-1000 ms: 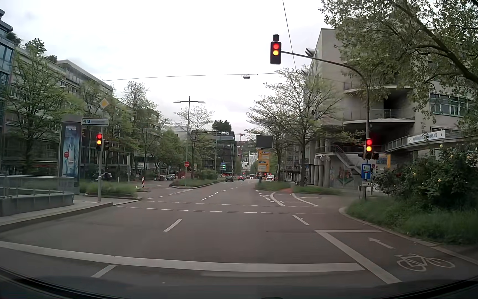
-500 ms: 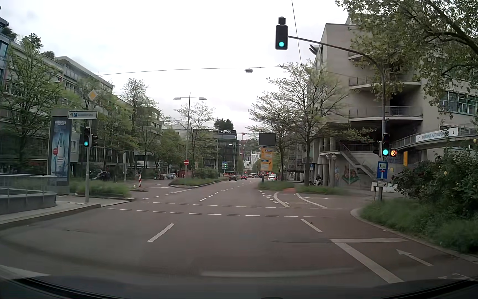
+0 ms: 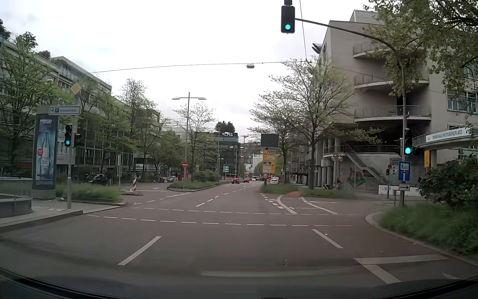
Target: Follow the waypoints while adhering to traffic rules and regulations
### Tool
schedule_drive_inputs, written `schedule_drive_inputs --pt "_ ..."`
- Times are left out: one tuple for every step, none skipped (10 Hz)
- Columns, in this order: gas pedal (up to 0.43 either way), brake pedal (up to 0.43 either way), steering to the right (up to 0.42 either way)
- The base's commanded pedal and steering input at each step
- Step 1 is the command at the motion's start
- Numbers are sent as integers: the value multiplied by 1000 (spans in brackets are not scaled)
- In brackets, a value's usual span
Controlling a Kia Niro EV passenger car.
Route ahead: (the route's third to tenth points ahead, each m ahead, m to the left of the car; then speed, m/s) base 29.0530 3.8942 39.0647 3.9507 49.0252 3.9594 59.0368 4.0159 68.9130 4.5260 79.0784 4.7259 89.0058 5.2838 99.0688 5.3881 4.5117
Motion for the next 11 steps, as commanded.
schedule_drive_inputs --pt "358 0 -7" --pt "358 0 -7" --pt "358 0 -4" --pt "358 0 -1" --pt "358 0 3" --pt "358 0 3" --pt "358 0 3" --pt "358 0 1" --pt "358 0 0" --pt "350 0 0" --pt "319 0 0"
